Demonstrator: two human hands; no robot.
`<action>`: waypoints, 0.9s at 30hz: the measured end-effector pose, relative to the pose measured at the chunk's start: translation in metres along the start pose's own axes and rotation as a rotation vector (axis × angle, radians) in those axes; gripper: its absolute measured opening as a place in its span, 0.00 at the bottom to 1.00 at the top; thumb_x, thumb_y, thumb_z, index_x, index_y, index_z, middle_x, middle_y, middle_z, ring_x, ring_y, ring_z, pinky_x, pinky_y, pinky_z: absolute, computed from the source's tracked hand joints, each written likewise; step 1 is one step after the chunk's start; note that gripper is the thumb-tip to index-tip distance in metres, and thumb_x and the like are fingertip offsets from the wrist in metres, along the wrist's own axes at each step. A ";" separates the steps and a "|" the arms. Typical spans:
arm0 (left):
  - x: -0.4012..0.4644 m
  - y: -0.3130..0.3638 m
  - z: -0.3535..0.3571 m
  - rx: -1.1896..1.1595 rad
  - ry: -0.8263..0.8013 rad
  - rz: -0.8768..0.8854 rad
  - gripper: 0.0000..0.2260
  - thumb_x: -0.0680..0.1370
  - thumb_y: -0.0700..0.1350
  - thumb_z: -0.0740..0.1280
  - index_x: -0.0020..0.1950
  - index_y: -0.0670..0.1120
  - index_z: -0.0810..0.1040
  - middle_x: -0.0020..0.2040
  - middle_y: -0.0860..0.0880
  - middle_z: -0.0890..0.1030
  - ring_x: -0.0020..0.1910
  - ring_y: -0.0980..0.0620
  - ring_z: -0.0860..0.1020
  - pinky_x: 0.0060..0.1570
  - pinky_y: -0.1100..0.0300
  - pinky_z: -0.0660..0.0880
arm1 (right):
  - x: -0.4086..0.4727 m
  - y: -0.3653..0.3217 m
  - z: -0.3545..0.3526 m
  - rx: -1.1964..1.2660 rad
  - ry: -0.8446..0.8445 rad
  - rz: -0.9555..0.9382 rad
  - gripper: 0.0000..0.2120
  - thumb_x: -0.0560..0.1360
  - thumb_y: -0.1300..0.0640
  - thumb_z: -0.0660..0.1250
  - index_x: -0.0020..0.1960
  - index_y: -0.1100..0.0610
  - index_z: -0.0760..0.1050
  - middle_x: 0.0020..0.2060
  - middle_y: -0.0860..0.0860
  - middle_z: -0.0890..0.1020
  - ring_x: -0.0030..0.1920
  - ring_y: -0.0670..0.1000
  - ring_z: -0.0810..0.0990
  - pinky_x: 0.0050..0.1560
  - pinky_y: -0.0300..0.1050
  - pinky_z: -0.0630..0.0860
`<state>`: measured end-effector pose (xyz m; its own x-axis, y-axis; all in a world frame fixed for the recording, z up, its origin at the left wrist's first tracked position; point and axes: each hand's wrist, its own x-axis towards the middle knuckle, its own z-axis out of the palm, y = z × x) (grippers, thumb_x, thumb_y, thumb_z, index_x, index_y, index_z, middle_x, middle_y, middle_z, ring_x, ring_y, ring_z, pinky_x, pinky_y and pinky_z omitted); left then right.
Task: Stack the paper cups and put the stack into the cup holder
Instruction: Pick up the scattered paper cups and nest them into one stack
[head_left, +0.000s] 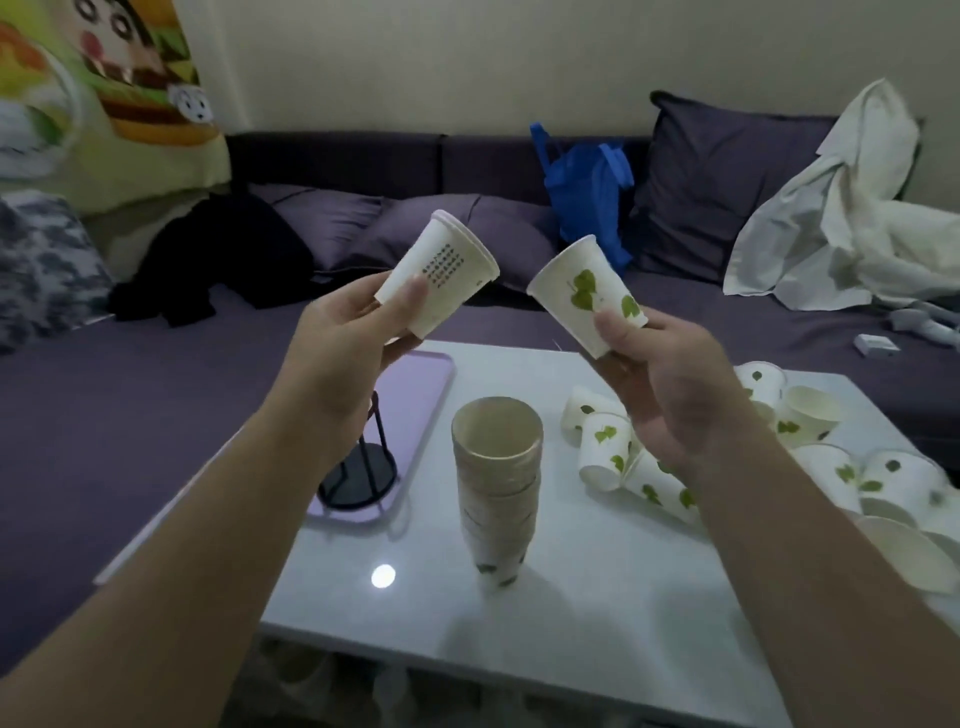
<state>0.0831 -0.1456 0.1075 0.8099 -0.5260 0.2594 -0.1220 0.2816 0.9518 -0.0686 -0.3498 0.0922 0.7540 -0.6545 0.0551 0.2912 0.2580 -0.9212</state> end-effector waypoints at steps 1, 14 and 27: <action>-0.016 0.007 0.003 0.026 -0.008 0.030 0.16 0.80 0.48 0.72 0.66 0.43 0.82 0.59 0.46 0.88 0.60 0.50 0.86 0.60 0.57 0.81 | -0.011 -0.004 0.006 0.046 -0.032 -0.009 0.11 0.81 0.62 0.70 0.62 0.64 0.81 0.58 0.57 0.88 0.62 0.58 0.86 0.66 0.51 0.81; -0.067 -0.001 0.004 0.623 -0.161 0.231 0.25 0.75 0.47 0.80 0.69 0.58 0.78 0.60 0.62 0.84 0.61 0.58 0.82 0.64 0.52 0.80 | -0.054 0.003 0.029 0.196 -0.178 -0.114 0.19 0.81 0.68 0.66 0.71 0.69 0.71 0.64 0.65 0.83 0.66 0.64 0.83 0.70 0.57 0.79; -0.062 -0.031 0.016 0.456 -0.172 0.033 0.22 0.72 0.45 0.81 0.62 0.55 0.78 0.57 0.57 0.85 0.61 0.57 0.83 0.66 0.52 0.79 | -0.035 0.011 0.016 0.194 -0.159 -0.151 0.28 0.72 0.65 0.71 0.71 0.67 0.72 0.57 0.60 0.85 0.58 0.57 0.84 0.61 0.48 0.79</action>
<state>0.0277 -0.1349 0.0644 0.6994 -0.6586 0.2775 -0.4161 -0.0596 0.9074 -0.0821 -0.3129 0.0861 0.7717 -0.5806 0.2597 0.5029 0.3069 -0.8080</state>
